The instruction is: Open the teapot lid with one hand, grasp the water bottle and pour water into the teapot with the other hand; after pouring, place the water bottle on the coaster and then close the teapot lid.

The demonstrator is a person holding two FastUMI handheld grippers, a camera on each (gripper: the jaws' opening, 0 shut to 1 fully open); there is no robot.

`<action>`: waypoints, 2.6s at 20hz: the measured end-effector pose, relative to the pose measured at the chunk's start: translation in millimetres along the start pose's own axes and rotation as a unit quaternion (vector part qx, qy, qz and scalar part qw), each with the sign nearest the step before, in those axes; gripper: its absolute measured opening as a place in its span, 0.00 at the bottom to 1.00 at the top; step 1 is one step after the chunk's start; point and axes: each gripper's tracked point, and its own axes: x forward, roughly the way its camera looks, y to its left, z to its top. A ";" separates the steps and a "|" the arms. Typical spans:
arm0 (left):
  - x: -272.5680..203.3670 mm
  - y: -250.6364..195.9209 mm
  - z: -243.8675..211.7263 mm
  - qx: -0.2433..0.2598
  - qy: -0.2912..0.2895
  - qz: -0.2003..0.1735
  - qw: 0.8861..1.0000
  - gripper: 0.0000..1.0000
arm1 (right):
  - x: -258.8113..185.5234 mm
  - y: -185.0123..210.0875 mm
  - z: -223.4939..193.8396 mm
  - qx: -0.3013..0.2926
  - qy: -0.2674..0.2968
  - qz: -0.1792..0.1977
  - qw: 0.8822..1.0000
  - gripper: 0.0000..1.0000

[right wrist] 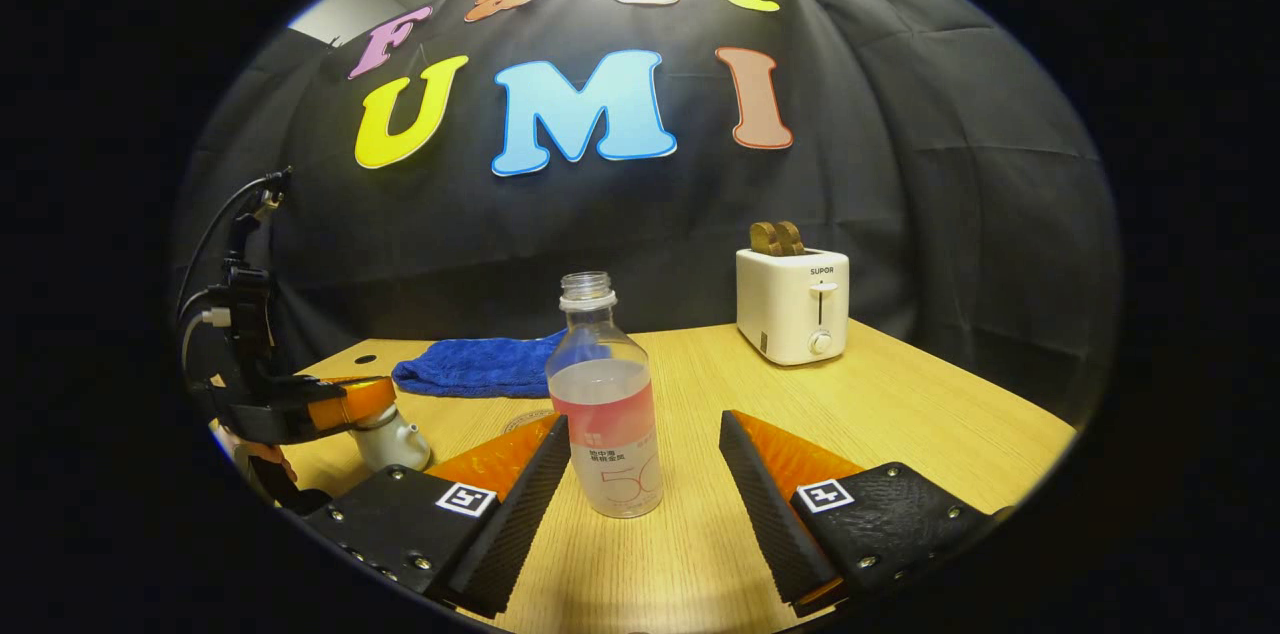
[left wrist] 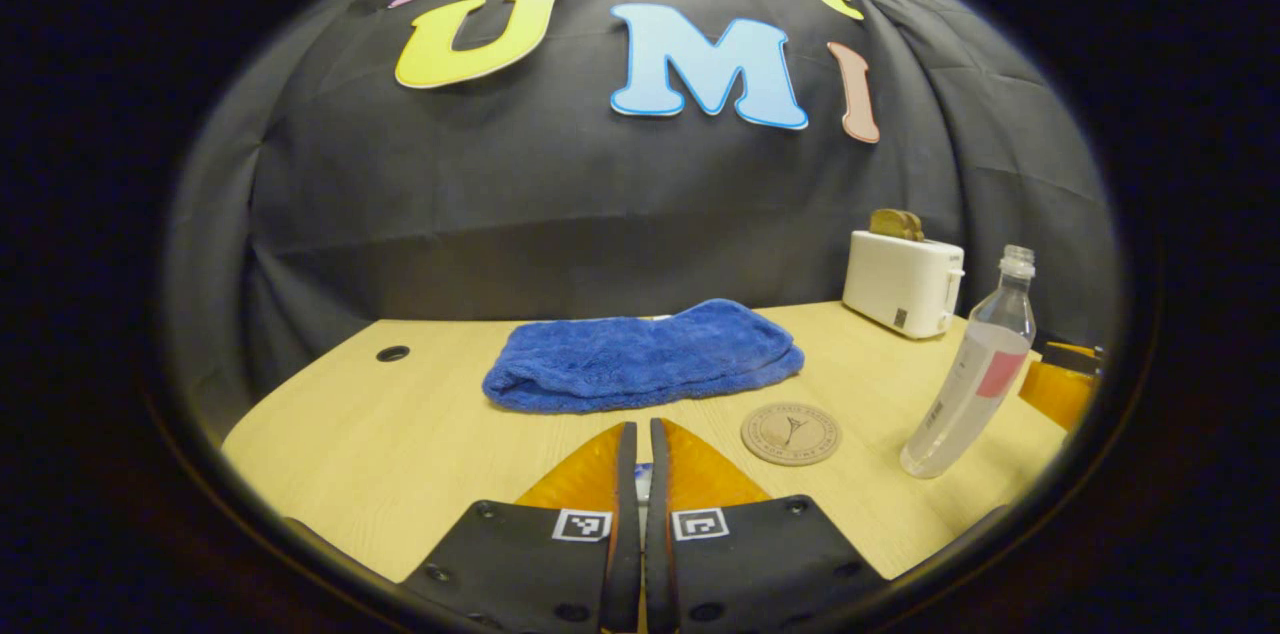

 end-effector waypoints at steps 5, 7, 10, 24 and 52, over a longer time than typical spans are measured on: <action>-7.3 1.3 13.8 -0.009 -0.019 -0.002 1.000 0.08 | 2.6 2.8 -4.0 0.000 0.005 0.006 1.000 0.94; -10.1 6.4 19.2 -0.008 -0.025 0.004 1.000 0.09 | 3.8 4.7 -5.3 0.002 0.009 0.009 1.000 0.94; -15.0 17.4 23.5 -0.010 -0.032 0.013 0.999 0.09 | 6.8 8.1 -9.6 0.004 0.017 0.014 1.000 0.94; -18.6 106.0 -7.0 -0.020 -0.007 0.097 0.995 0.08 | 41.1 23.1 -35.3 -0.062 0.076 0.022 0.995 0.94; -19.6 120.2 -12.4 -0.048 -0.005 0.091 0.995 0.09 | 88.3 56.5 30.2 -0.482 -0.033 -0.041 0.875 0.75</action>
